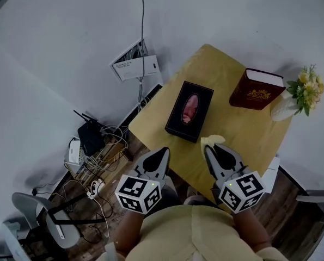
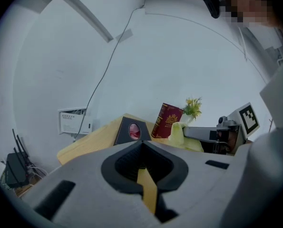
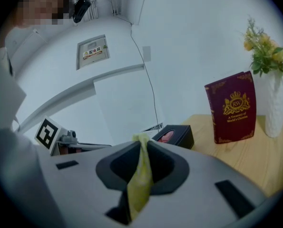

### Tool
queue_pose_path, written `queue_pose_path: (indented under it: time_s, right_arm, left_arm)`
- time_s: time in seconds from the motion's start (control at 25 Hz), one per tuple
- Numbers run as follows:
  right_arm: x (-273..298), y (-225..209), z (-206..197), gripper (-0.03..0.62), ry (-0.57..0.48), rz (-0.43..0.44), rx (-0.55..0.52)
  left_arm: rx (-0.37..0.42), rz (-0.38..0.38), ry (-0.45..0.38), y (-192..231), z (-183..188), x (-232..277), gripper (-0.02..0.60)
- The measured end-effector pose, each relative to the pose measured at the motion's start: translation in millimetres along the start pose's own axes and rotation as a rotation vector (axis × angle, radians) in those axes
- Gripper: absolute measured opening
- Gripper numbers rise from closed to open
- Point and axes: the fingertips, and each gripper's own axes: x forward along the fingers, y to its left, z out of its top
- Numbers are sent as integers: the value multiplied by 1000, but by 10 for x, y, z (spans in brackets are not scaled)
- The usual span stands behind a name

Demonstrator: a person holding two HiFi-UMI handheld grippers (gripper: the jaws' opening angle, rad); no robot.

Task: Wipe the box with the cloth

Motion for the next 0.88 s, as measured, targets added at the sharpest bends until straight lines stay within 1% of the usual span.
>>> queue_pose_path:
  time_s: [0.08,0.24,0.28,0.48,0.72,0.88]
  right_arm:
    - [102,-111,48,55,-8,-51,13]
    - [371,-245,176,55,-27,-144,33]
    - [439,-259,218,55,-31,-163,31]
    - [705,-365,362,55,-50,-271,40]
    - [931,-448,502,55,-99,-390,70]
    - [996,-471,545,55,-116,-468,78]
  left_arm:
    - [7,-50,15,68,70,150,15]
    - [101,-129,55,256,225,406,15]
    - [114,-147,65,312,252,464,15]
    - [119,-257,105,509,395,712,15]
    - [167,-380,159,661,506,929,15]
    - [190,-445,185,770,559,1026,15]
